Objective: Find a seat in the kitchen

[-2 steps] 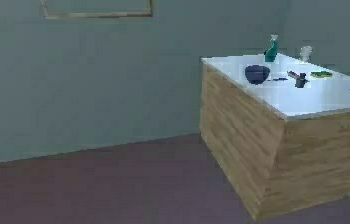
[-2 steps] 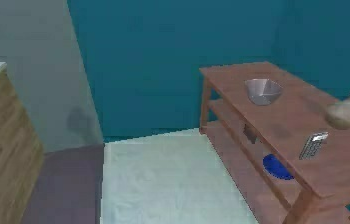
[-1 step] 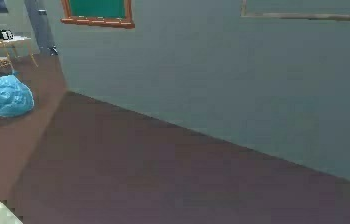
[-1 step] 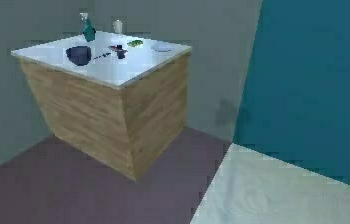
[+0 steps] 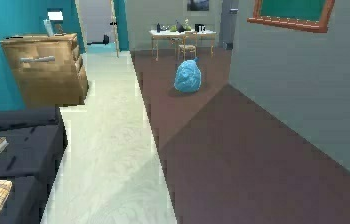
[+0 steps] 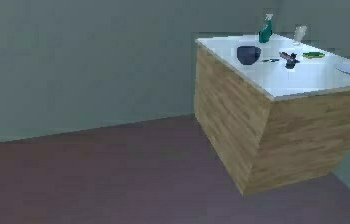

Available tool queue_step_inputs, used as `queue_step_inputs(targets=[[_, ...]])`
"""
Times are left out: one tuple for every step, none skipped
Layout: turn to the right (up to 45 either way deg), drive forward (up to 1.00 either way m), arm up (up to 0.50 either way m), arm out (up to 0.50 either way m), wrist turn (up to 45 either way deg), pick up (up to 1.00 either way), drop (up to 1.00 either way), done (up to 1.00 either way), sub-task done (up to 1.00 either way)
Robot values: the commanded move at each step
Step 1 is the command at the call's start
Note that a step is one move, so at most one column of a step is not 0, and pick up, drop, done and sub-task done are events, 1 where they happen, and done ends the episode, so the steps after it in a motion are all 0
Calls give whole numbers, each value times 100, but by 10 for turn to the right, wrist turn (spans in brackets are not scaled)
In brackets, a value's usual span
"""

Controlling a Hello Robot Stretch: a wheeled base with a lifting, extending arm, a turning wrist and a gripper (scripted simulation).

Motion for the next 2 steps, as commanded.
queue_step_inputs(targets=[[-90, 0, 0, 0, 0, 0, 0, 0, 0], [0, 100, 0, 0, 0, 0, 0, 0, 0]])
